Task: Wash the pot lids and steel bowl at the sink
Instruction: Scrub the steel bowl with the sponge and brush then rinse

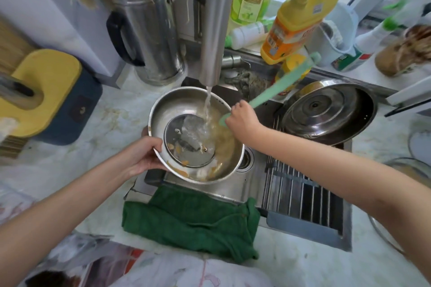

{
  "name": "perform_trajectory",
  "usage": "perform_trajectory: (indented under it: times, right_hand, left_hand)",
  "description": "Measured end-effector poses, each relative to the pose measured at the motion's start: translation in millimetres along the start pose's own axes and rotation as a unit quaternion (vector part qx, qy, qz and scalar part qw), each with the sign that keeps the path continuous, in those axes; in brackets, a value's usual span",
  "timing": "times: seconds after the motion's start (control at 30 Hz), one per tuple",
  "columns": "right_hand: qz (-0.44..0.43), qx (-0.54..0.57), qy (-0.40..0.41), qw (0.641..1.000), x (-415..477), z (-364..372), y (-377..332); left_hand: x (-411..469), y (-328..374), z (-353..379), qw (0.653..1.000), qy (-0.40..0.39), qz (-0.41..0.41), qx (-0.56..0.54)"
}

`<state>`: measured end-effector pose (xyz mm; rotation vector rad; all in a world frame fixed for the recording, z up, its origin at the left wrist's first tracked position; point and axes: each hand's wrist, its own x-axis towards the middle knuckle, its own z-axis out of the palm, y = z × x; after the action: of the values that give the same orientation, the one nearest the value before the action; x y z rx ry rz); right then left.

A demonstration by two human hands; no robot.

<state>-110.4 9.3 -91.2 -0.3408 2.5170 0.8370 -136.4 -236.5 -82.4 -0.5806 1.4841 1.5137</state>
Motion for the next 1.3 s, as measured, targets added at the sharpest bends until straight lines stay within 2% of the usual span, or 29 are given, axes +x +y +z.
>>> perform_trajectory:
  times: [0.13,0.23,0.3,0.37,0.5,0.57,0.67,0.77,0.83,0.93,1.0,1.07,1.17,1.23,1.3]
  right_hand:
    - [-0.014,0.184,-0.127,0.975,-16,3,-18]
    - [-0.121,0.326,-0.219,0.912,-18,3,-24]
    - [-0.128,0.402,-0.252,0.871,-12,13,-21]
    - [-0.083,0.424,-0.235,0.871,-3,30,-15]
    - [0.091,0.344,-0.084,0.931,14,40,5]
    - [0.098,0.294,-0.015,0.951,19,33,11]
    - [0.081,0.237,0.043,0.967,19,34,10]
    - [0.111,0.272,0.034,0.955,12,42,-7]
    - [0.116,0.326,-0.019,0.938,6,45,-24]
    - [0.082,0.445,-0.139,0.881,-2,48,-51]
    - [0.106,0.485,-0.171,0.851,-4,49,-59]
    - [0.152,0.474,-0.144,0.855,-1,48,-53]
    - [0.199,0.497,-0.046,0.843,10,46,-37]
    - [0.188,0.508,0.006,0.841,21,40,-33]
    - [0.165,0.491,0.039,0.855,29,37,-34]
  left_hand:
    - [8,-5,11,0.997,0.039,0.058,-0.037]
    - [5,-5,25,0.995,0.042,0.096,-0.005]
    - [4,-4,28,0.994,0.041,0.100,0.011]
    - [3,-3,27,0.994,0.035,0.101,0.018]
    - [-3,1,29,0.993,0.020,0.101,0.060]
    - [-5,2,31,0.992,0.013,0.100,0.083]
    - [-6,4,28,0.984,0.001,0.128,0.127]
    - [-5,6,26,0.981,0.003,0.148,0.122]
    - [-2,2,26,0.985,0.018,0.151,0.088]
    - [7,-5,25,0.989,0.040,0.137,0.040]
    - [10,-9,25,0.992,0.043,0.119,0.021]
    - [12,-12,26,0.995,0.039,0.091,0.007]
    - [8,-15,29,0.998,0.026,0.051,-0.007]
    - [4,-17,31,0.999,0.019,0.044,-0.026]
    - [2,-15,33,0.998,0.016,0.055,-0.017]
